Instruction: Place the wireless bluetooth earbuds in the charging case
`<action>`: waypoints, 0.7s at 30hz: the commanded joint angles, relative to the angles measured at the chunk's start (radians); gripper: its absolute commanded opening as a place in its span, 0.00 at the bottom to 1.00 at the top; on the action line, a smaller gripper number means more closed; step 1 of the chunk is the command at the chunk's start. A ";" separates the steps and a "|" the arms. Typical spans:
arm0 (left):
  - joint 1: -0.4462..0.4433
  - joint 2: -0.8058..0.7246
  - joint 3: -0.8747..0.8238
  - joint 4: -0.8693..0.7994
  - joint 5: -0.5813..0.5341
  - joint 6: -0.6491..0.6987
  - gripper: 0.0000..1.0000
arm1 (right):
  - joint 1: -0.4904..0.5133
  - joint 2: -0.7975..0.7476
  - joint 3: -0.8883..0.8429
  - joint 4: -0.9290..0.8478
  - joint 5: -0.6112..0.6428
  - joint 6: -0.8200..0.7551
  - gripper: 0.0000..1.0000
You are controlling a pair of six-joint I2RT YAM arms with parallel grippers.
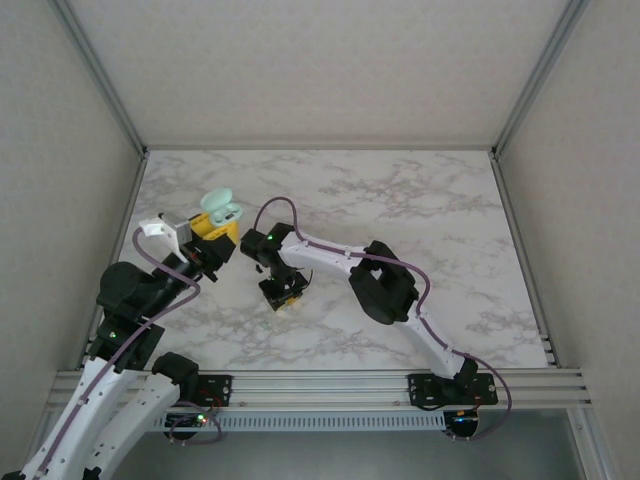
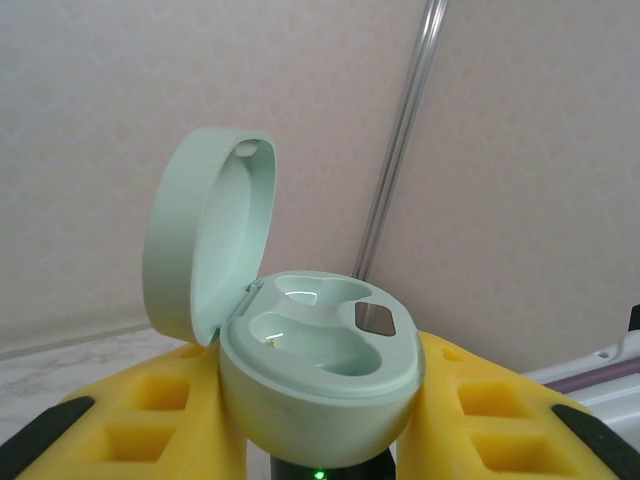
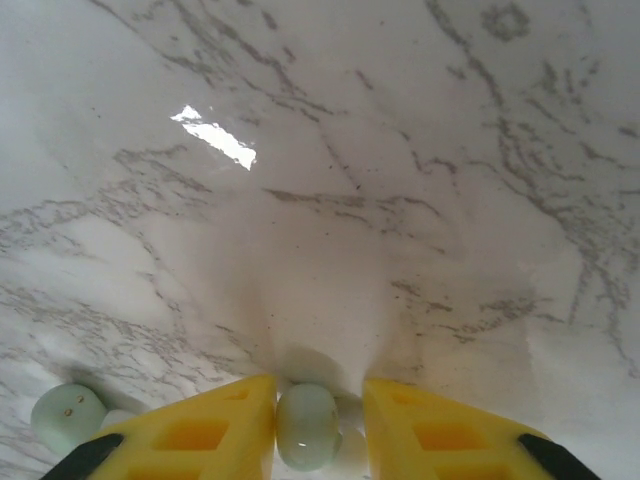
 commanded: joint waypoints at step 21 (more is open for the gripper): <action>0.005 0.045 0.031 0.032 0.023 -0.018 0.25 | -0.092 -0.269 -0.238 0.209 -0.193 0.072 0.19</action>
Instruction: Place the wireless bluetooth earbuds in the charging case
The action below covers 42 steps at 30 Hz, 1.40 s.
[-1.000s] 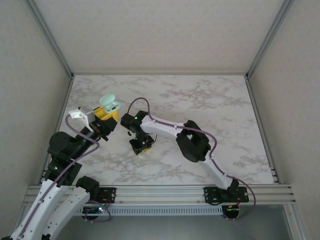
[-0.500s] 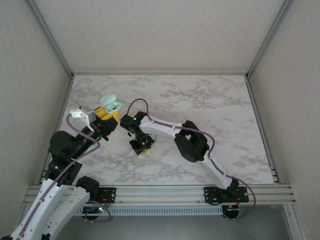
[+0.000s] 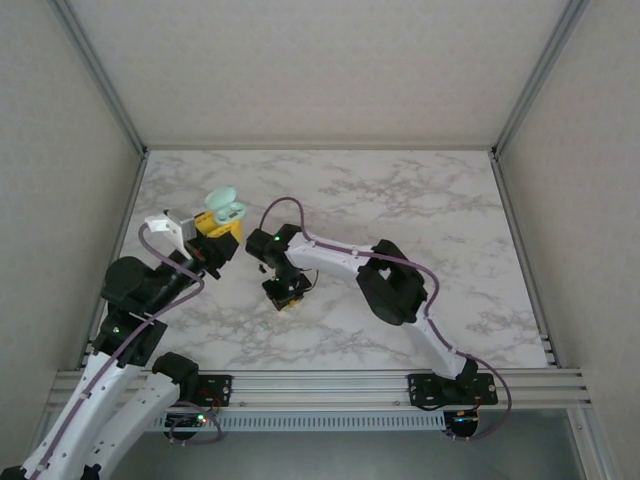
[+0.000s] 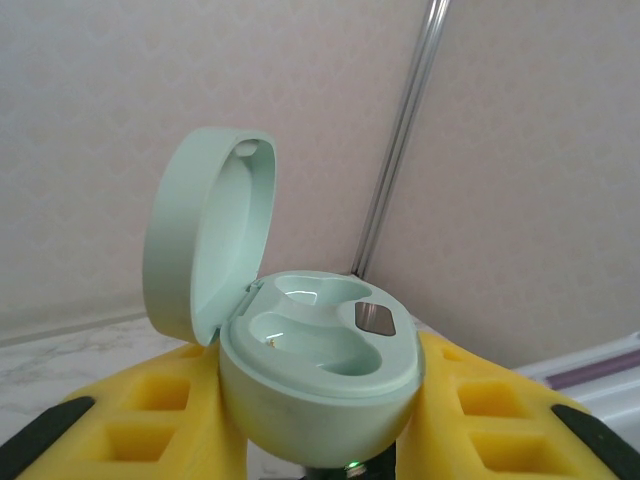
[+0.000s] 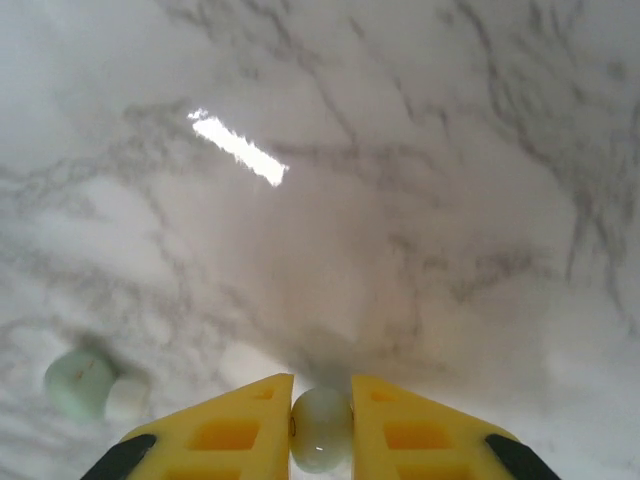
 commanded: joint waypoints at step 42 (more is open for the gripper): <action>-0.137 0.366 0.048 0.193 0.180 0.208 0.23 | -0.448 -0.715 -0.174 0.473 -0.798 0.196 0.21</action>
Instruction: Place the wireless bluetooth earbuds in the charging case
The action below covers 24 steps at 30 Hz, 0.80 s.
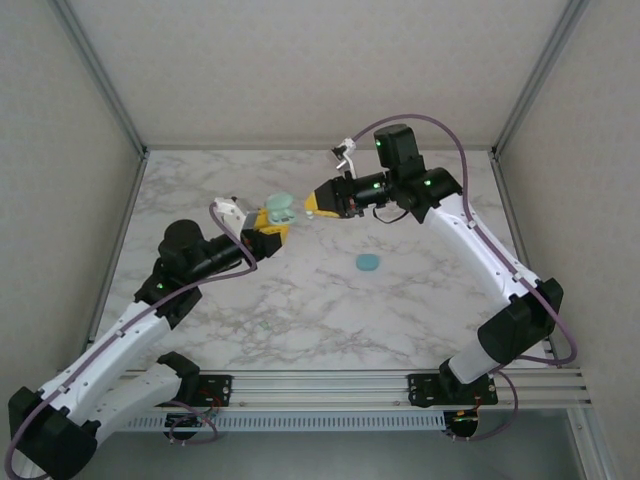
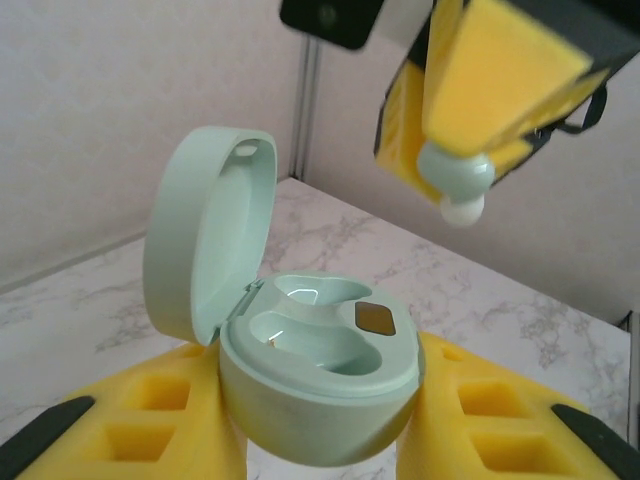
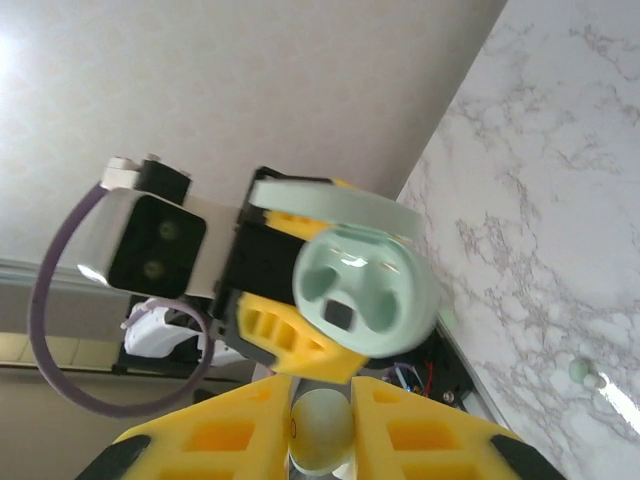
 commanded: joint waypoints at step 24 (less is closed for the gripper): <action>-0.041 0.035 0.068 0.090 0.091 0.008 0.22 | 0.050 0.045 0.071 0.003 0.074 -0.041 0.22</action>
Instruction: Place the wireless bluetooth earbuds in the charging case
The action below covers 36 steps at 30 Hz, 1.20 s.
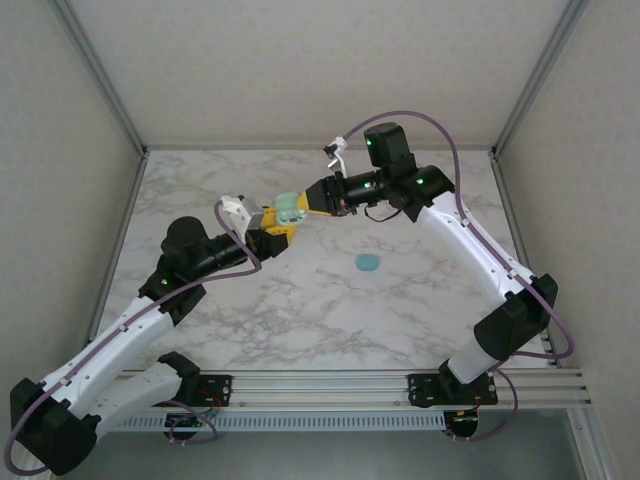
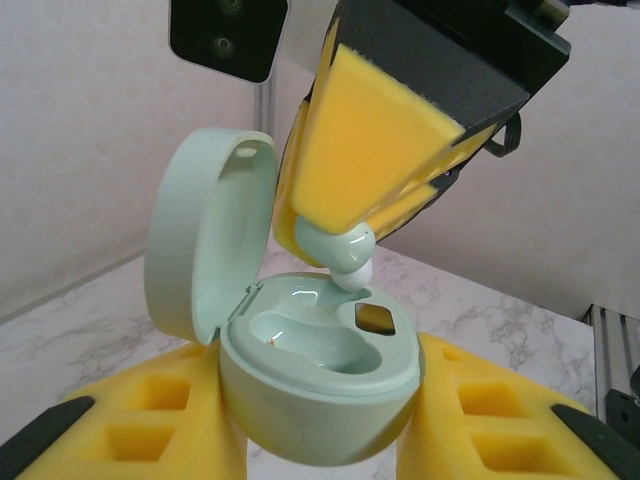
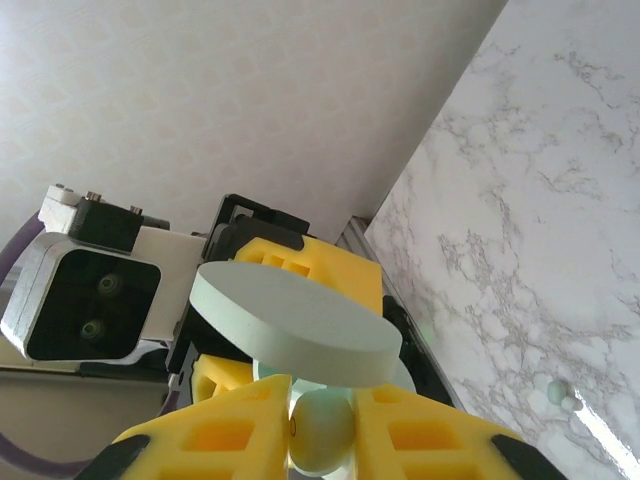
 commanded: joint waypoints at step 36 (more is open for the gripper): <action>-0.018 -0.001 0.047 0.052 0.011 -0.028 0.22 | 0.026 0.014 0.117 -0.133 0.163 -0.067 0.47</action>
